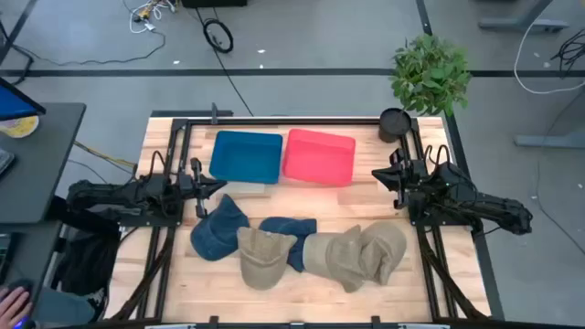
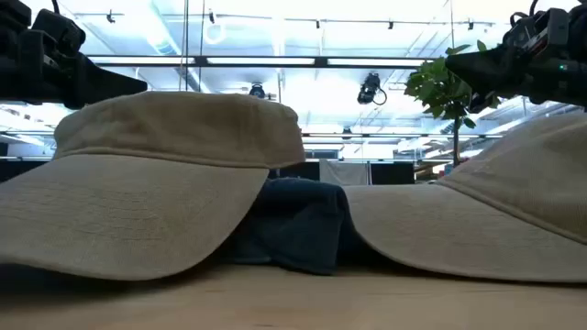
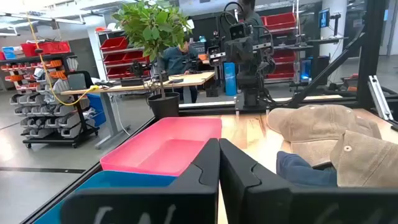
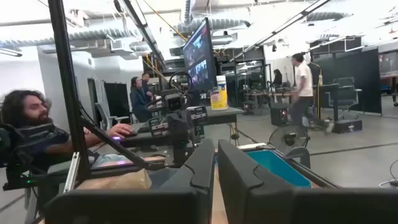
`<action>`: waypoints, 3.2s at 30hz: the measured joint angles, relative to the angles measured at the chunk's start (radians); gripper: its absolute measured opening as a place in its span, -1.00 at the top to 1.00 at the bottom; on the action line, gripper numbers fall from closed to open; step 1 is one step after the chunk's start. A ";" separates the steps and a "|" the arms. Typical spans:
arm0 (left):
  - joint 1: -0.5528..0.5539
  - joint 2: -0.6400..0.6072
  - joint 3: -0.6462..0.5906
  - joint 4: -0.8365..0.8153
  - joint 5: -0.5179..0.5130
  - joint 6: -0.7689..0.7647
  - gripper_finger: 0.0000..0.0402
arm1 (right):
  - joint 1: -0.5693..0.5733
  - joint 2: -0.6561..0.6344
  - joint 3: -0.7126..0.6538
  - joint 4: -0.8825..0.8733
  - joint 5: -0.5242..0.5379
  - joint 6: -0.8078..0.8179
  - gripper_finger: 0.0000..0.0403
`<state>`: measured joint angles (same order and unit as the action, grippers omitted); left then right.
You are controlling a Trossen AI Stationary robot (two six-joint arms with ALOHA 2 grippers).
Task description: Pick & Place hat
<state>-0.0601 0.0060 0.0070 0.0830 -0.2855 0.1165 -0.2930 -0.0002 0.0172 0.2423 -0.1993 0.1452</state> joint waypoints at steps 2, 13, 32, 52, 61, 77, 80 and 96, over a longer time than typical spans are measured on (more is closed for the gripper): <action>0.000 0.000 0.000 0.000 0.000 0.000 0.99 | 0.000 0.000 0.000 0.000 0.000 0.000 0.87; 0.000 0.000 0.000 0.000 0.000 0.000 0.99 | 0.000 0.000 0.000 0.000 0.000 0.000 0.87; 0.000 0.000 0.000 0.000 0.000 0.000 0.99 | 0.000 0.000 0.000 0.000 0.000 0.000 0.87; 0.000 0.000 0.000 0.000 0.000 0.000 0.99 | 0.000 0.000 0.000 0.003 0.000 0.002 0.87; 0.000 0.000 0.000 0.000 0.000 0.000 0.99 | 0.000 0.000 0.000 0.067 0.000 0.039 0.87; 0.000 0.000 0.000 0.000 0.000 0.000 0.99 | 0.000 0.000 0.001 0.764 0.368 0.532 0.87; 0.000 0.000 0.000 0.000 0.000 0.000 0.99 | 0.000 0.007 0.003 0.767 0.430 0.591 0.87; 0.000 0.000 0.000 0.000 0.000 0.000 0.99 | 0.000 0.325 0.492 0.424 0.405 0.448 0.87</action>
<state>-0.0601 0.0063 0.0071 0.0830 -0.2852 0.1165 -0.2932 0.3251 0.5089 0.6661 0.2056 0.5930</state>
